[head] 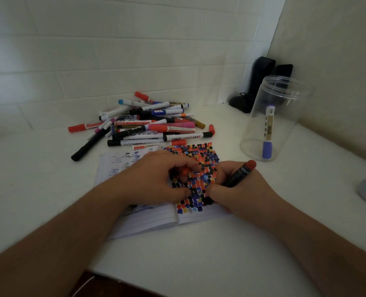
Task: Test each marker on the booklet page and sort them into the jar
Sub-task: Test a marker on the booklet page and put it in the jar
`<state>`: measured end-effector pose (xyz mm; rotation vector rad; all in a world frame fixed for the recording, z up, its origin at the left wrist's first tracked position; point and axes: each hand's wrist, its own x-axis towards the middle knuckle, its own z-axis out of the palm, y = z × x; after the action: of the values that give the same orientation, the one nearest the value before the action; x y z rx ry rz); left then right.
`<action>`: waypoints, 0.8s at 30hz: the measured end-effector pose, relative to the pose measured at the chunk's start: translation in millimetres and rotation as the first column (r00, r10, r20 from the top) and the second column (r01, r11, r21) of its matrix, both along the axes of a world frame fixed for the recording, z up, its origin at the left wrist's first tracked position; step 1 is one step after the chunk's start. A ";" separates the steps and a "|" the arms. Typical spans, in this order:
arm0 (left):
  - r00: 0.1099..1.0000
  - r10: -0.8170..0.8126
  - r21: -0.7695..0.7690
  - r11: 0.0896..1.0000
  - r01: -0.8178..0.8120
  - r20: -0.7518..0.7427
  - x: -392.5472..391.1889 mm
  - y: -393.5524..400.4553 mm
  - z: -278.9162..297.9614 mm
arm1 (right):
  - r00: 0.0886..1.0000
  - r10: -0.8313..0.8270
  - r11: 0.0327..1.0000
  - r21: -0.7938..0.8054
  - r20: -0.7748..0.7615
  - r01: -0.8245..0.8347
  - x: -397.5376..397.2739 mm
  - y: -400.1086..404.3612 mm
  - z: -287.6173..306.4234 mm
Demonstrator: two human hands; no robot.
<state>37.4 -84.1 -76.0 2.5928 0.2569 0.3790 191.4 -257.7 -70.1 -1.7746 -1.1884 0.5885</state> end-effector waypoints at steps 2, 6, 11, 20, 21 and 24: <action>1.000 -0.004 0.006 1.000 0.004 0.000 0.1 0.7 -0.6 | 1.000 0.021 1.000 -0.001 0.020 -0.021 -0.5 0.1 0.1; 1.000 -0.004 0.005 1.000 0.004 -0.003 -0.3 0.7 -0.6 | 0.998 0.042 0.999 -0.023 0.050 -0.041 1.1 -0.9 0.5; 1.000 0.000 0.018 1.000 0.000 -0.008 0.6 0.5 0.6 | 1.000 -0.013 1.000 0.011 0.006 0.013 0.5 -0.7 1.8; 1.000 0.001 0.019 1.000 -0.001 -0.007 0.1 0.5 -0.4 | 0.998 0.022 1.000 0.003 0.052 -0.022 2.5 -0.3 -1.6; 1.000 0.003 0.017 1.000 -0.003 -0.010 0.0 0.7 -0.2 | 0.997 0.037 0.999 -0.001 0.061 -0.037 2.5 -1.0 -0.3; 1.000 0.002 0.012 1.000 -0.002 -0.009 0.1 1.3 -1.0 | 0.997 0.050 0.999 -0.013 0.055 -0.050 2.4 -1.5 0.1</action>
<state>37.5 -82.9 -77.0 2.6063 0.2614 0.3706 193.8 -259.3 -70.0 -1.7855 -1.2730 0.5795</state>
